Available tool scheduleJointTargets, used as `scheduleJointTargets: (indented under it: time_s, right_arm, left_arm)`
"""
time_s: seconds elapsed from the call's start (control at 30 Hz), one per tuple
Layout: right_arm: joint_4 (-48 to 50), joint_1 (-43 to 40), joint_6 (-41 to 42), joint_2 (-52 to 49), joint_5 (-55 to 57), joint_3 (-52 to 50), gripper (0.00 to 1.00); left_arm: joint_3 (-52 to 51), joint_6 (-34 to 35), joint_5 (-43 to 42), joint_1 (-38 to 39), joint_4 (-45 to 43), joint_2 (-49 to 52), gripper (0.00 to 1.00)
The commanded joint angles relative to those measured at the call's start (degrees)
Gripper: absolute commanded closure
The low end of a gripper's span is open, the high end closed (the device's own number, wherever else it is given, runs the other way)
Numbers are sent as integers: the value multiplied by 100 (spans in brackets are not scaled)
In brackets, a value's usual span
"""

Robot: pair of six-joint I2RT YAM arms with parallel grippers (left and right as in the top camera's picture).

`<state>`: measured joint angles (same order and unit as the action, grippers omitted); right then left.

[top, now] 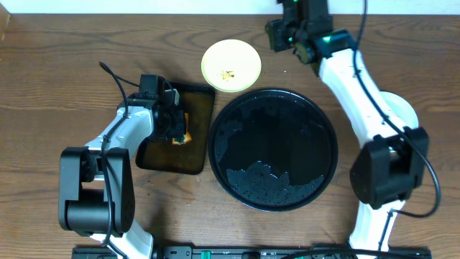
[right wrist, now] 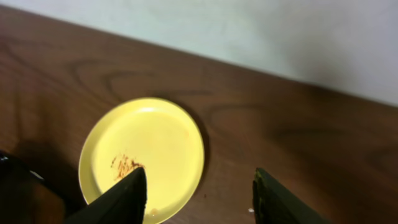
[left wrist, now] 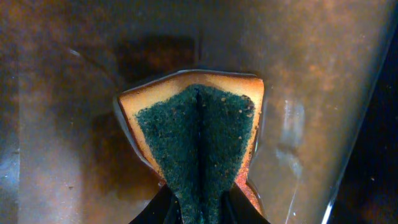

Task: Clean dirty plates on tray and stack at the side
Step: 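Grasp the yellow plate rim with the right gripper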

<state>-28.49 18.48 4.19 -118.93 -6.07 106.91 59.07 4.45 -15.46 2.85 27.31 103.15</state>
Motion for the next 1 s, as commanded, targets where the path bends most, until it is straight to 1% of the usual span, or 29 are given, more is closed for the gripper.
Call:
scheduleJointTargets:
  time_s: [0.0,0.13,0.27,0.57,0.7,0.83,0.97]
  right_arm:
    - [-22,225,-129,-457,70,70,46]
    - [4,369,-118,-780,138,70,47]
    - [-7,452,125,-1056,483,70,49]
    - [-70,481,647,-1515,522,68,51]
    - [-107,481,892,-1622,511,57,54]
    - [-111,485,914,-1622,518,15,57]
    - [-120,485,1106,-1622,520,-31,57]
  left_arm:
    - [-109,-31,-39,7,83,-63,80]
    - [-109,-33,-39,7,81,-63,80]
    - [-109,-33,-39,7,83,-63,80]
    - [-109,-33,-39,7,85,-63,80]
    - [-109,-33,-39,7,85,-63,80]
    - [-109,-33,-39,7,85,-63,80]
    - [-109,-33,-39,7,87,-63,80]
